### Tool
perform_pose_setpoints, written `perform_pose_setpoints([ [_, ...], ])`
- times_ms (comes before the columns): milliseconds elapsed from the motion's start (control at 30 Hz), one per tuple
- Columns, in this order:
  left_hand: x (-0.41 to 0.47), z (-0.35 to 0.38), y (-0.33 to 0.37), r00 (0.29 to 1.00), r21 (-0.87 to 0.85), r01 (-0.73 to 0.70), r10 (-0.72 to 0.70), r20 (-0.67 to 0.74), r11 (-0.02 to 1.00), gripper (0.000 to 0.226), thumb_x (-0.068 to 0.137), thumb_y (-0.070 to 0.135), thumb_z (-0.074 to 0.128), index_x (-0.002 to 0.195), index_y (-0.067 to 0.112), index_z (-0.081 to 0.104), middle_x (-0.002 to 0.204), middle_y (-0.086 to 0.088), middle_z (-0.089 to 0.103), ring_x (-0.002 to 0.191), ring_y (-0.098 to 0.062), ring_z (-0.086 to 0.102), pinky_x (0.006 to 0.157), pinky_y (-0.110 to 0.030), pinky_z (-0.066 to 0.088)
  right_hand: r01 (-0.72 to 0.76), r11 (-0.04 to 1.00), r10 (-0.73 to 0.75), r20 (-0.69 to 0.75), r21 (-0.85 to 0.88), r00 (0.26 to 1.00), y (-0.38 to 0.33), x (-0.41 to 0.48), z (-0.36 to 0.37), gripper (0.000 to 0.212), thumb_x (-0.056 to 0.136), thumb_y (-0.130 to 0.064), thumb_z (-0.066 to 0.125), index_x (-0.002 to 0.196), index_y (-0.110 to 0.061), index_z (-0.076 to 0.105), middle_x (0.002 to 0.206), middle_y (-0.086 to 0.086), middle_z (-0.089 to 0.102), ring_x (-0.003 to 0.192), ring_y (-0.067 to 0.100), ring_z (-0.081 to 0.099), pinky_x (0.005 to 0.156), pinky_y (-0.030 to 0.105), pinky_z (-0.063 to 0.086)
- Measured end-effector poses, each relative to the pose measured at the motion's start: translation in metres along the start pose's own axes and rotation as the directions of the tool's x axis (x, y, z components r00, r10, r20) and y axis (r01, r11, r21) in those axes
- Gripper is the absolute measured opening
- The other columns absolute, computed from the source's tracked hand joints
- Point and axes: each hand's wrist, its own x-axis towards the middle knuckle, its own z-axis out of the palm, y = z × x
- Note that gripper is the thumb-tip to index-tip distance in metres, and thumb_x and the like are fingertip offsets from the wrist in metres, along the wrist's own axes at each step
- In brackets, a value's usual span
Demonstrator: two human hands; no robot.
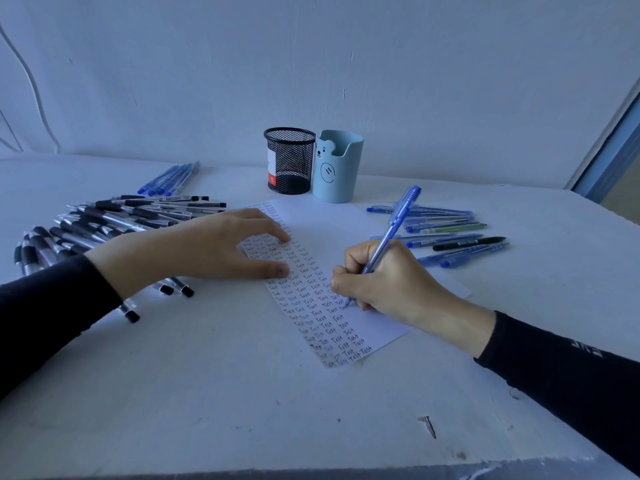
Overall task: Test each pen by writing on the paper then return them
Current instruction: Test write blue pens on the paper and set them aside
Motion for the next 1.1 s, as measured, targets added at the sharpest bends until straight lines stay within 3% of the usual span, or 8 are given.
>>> perform_pose_setpoints([
  [200,-0.001,0.000,0.001,1.000,0.005,0.009,-0.009,0.001,1.000,0.066,0.068,0.088,0.047,0.125,0.054,0.049,0.135,0.028,0.043,0.122,0.004,0.044,0.100,-0.020,0.033,0.012,1.000,-0.012,0.002,0.013,1.000,-0.001,-0.001,-0.004,0.041,0.089,-0.007,0.063,0.052,-0.010,0.048,0.047,-0.005,0.057,0.044,0.008,0.051,0.048,0.014,0.040],
  [300,-0.001,-0.001,0.002,1.000,0.001,0.013,-0.013,0.005,1.000,0.064,0.069,0.086,0.049,0.125,0.054,0.049,0.136,0.029,0.042,0.123,0.003,0.044,0.098,-0.020,0.033,0.032,0.997,-0.031,-0.019,0.070,0.999,-0.005,0.002,-0.009,0.046,0.096,-0.009,0.052,0.051,-0.015,0.049,0.051,0.001,0.054,0.047,0.006,0.048,0.050,0.012,0.038],
  [500,-0.003,-0.002,0.005,1.000,0.010,0.012,-0.012,0.016,1.000,0.062,0.072,0.080,0.052,0.127,0.052,0.049,0.138,0.027,0.041,0.125,0.003,0.042,0.100,-0.021,0.033,0.114,0.993,-0.110,-0.131,0.017,0.985,-0.003,0.010,-0.032,0.022,0.103,-0.037,0.042,0.099,-0.019,0.055,0.040,-0.001,0.045,0.040,0.014,0.042,0.054,0.035,0.045],
  [633,-0.003,-0.003,0.008,0.999,0.028,0.017,-0.017,0.028,0.999,0.063,0.073,0.079,0.051,0.129,0.051,0.048,0.139,0.027,0.040,0.123,0.004,0.041,0.097,-0.017,0.031,0.231,0.965,-0.248,-0.157,-0.120,0.956,0.005,0.016,-0.047,0.022,0.103,-0.031,0.044,0.095,-0.034,0.064,0.070,-0.010,0.059,0.066,0.012,0.055,0.078,0.047,0.057],
  [700,-0.004,-0.004,0.008,1.000,0.051,0.017,-0.018,0.020,0.999,0.062,0.073,0.082,0.048,0.128,0.053,0.048,0.138,0.030,0.040,0.122,0.004,0.044,0.097,-0.019,0.036,0.245,0.951,-0.273,-0.136,-0.191,0.952,0.011,0.019,-0.049,0.024,0.100,-0.028,0.051,0.115,-0.041,0.066,0.077,-0.009,0.053,0.070,0.019,0.053,0.082,0.042,0.058],
  [767,-0.004,-0.004,0.006,1.000,0.099,0.023,-0.022,-0.009,0.995,0.063,0.072,0.089,0.040,0.125,0.056,0.047,0.136,0.031,0.043,0.117,0.003,0.050,0.096,-0.025,0.045,0.215,0.951,-0.246,-0.121,-0.224,0.962,0.015,0.020,-0.048,0.032,0.099,-0.028,0.055,0.130,-0.033,0.060,0.076,-0.009,0.057,0.069,0.019,0.058,0.072,0.020,0.051],
  [900,-0.004,-0.007,0.001,0.997,0.115,0.069,-0.065,-0.039,0.991,0.070,0.066,0.095,0.032,0.122,0.056,0.049,0.130,0.031,0.048,0.110,0.000,0.056,0.094,-0.034,0.050,0.276,0.918,-0.297,-0.036,-0.284,0.954,0.012,0.013,-0.039,0.008,0.098,-0.022,0.057,0.098,-0.024,0.049,0.075,-0.007,0.070,0.050,0.007,0.042,0.051,0.014,0.031],
  [1100,-0.003,-0.008,-0.003,0.995,0.075,0.096,-0.094,-0.024,0.993,0.071,0.064,0.095,0.037,0.122,0.055,0.050,0.129,0.030,0.048,0.113,0.000,0.054,0.099,-0.033,0.047,0.347,0.856,-0.365,0.026,-0.384,0.931,0.019,0.011,-0.028,0.008,0.090,-0.028,0.070,0.090,-0.021,0.065,0.080,-0.024,0.061,0.066,0.007,0.053,0.059,0.018,0.037],
])
